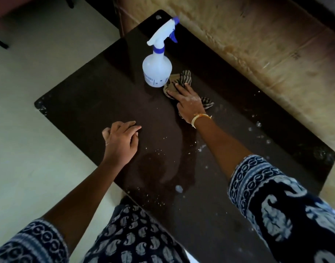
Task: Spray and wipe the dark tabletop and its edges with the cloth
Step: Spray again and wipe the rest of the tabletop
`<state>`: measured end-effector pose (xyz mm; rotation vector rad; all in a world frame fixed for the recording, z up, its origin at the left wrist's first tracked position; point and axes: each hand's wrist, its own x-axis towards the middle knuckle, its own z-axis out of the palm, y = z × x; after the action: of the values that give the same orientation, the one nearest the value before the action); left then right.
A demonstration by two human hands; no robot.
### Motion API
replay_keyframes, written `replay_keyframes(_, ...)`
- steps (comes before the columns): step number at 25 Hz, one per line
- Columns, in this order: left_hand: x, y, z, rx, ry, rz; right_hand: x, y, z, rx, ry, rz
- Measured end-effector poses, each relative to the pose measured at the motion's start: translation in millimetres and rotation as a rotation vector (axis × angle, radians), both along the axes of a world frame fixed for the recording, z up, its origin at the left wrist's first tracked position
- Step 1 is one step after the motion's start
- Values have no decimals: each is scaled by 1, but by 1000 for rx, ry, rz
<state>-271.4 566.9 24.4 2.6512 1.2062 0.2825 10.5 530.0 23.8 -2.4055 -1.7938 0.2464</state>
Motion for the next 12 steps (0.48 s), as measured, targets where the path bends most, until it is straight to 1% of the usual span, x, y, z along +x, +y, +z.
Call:
replay_keyframes(3,-28,-8,2,-12,-24,66,-39,-10,-5,6,-21,-19)
replay_keyframes(5,-40,-9,3,-60,-73,147,-60,-14,-6,11,-21,1)
replay_keyframes(7,-56,-10,4,-163,-175,265,-83,-19,-6,36,-10,17)
replay_keyframes(9,-74,-15,5,-274,-319,406,-114,-26,-7,76,21,51)
replay_keyframes(12,-86,-23,15,-470,-475,658,-170,-45,-13,139,77,140)
